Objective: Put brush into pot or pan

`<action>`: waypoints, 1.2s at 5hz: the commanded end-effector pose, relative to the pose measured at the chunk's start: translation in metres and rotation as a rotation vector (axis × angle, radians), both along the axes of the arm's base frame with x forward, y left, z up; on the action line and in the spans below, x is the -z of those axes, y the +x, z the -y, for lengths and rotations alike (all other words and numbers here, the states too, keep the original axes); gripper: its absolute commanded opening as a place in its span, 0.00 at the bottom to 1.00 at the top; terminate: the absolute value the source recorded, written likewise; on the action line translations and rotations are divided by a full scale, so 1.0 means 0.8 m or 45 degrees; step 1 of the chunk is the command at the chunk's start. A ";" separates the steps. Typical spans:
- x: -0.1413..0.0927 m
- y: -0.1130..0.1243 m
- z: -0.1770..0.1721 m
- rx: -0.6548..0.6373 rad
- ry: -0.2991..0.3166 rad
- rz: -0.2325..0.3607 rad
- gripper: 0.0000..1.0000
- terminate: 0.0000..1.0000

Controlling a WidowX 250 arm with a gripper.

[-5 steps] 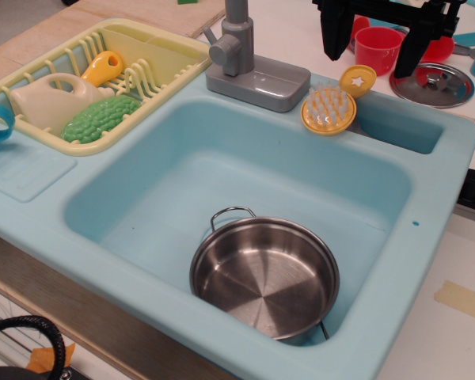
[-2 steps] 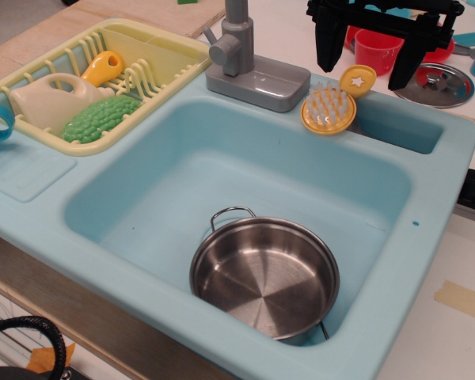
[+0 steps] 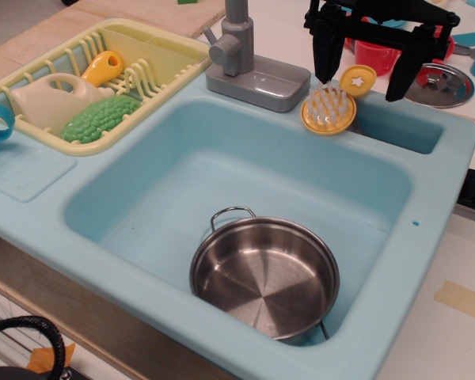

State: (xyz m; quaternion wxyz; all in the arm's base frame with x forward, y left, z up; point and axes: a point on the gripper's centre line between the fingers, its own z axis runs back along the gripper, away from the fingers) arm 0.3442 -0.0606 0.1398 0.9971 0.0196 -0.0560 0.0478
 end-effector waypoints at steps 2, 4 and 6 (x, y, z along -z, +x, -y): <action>0.007 0.005 -0.015 -0.012 -0.022 -0.011 1.00 0.00; 0.021 0.002 -0.019 -0.036 -0.053 -0.024 1.00 0.00; 0.018 -0.012 -0.016 -0.088 -0.057 -0.022 0.00 0.00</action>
